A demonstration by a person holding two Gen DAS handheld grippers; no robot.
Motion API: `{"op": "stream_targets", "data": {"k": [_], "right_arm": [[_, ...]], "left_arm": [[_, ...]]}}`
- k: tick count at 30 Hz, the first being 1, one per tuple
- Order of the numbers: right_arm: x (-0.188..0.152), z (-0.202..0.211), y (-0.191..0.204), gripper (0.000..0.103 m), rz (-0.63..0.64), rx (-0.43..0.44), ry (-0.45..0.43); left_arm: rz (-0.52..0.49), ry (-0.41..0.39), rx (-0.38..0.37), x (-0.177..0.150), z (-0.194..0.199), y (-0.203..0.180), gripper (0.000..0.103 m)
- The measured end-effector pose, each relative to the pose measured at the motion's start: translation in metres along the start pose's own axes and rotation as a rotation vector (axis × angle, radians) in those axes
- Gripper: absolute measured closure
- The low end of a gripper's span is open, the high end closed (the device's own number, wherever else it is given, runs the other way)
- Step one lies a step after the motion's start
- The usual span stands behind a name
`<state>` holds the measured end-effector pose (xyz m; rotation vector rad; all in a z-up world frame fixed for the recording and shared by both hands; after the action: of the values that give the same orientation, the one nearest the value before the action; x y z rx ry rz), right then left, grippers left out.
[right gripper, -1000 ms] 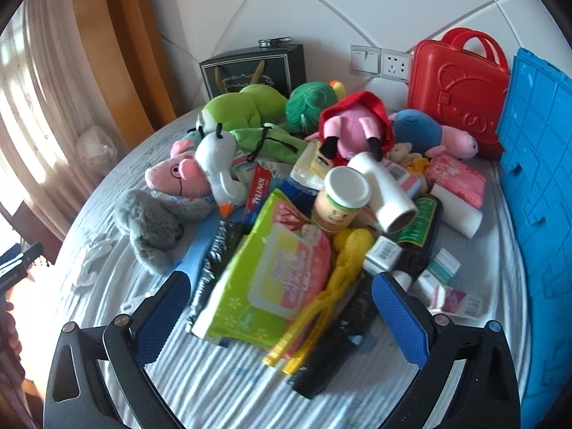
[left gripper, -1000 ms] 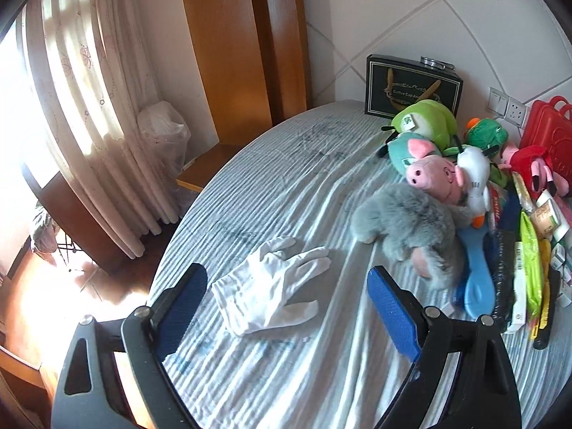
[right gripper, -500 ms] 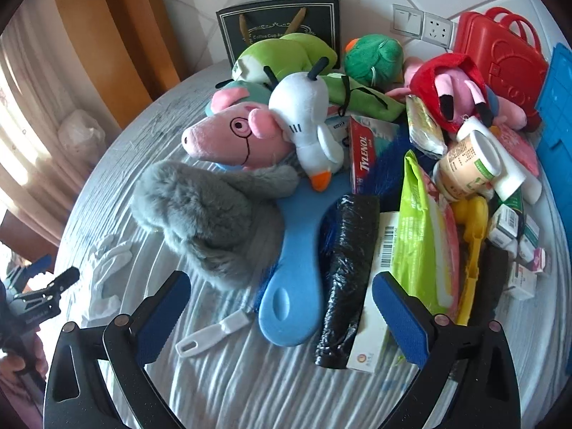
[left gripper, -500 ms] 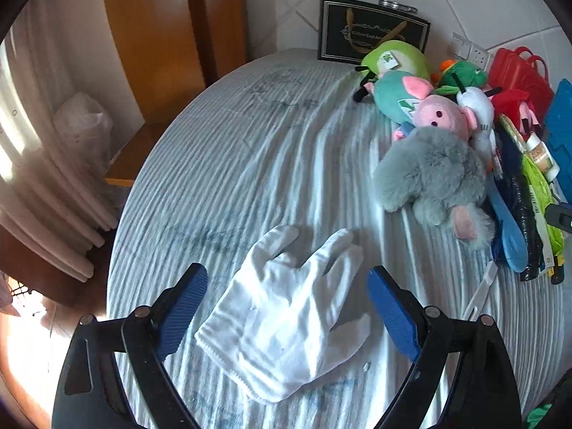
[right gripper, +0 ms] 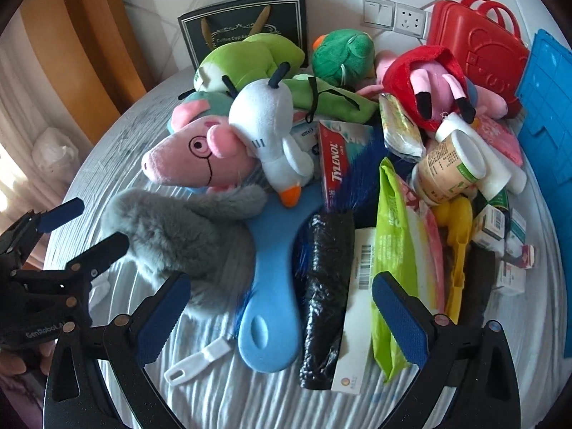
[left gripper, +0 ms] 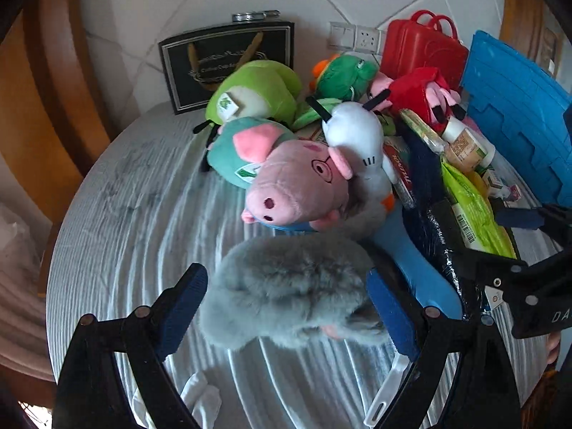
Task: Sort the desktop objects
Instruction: 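Lower the left tool to the grey fluffy plush while the right tool approaches the white penguin plush, then grasp the grey fluffy plush with the left tool while the right tool grasps the white penguin plush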
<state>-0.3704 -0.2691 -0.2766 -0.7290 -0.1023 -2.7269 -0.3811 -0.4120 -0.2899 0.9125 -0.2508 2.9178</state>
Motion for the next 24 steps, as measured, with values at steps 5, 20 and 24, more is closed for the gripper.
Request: {"op": "stream_targets", "data": {"k": [5,20,24], "right_arm": [[0.015,-0.011,-0.015,0.0,-0.02,0.001,0.004],[0.049,-0.045,0.001,0.0,0.051,0.009,0.003],[0.066,-0.051,-0.007,0.001,0.061,-0.021,-0.01]], "left_arm": [[0.016,0.18,0.016,-0.012,-0.062,0.004,0.009],[0.233,0.035,0.09,0.025,-0.037,0.094,0.05],[0.223,0.09,0.058,0.018,-0.04,0.085,0.04]]}}
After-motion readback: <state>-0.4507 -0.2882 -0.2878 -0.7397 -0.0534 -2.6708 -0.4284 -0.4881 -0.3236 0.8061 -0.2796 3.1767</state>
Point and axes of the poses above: each gripper's, at about its wrist camera, not at the fingertips, and z roughly against the way its jaws point, y to its left, x to its top, the point moved 7 cm from there along -z, roughly the way its jaws point, and after that the axes turned 12 degrees about z, right-handed, at the moved point
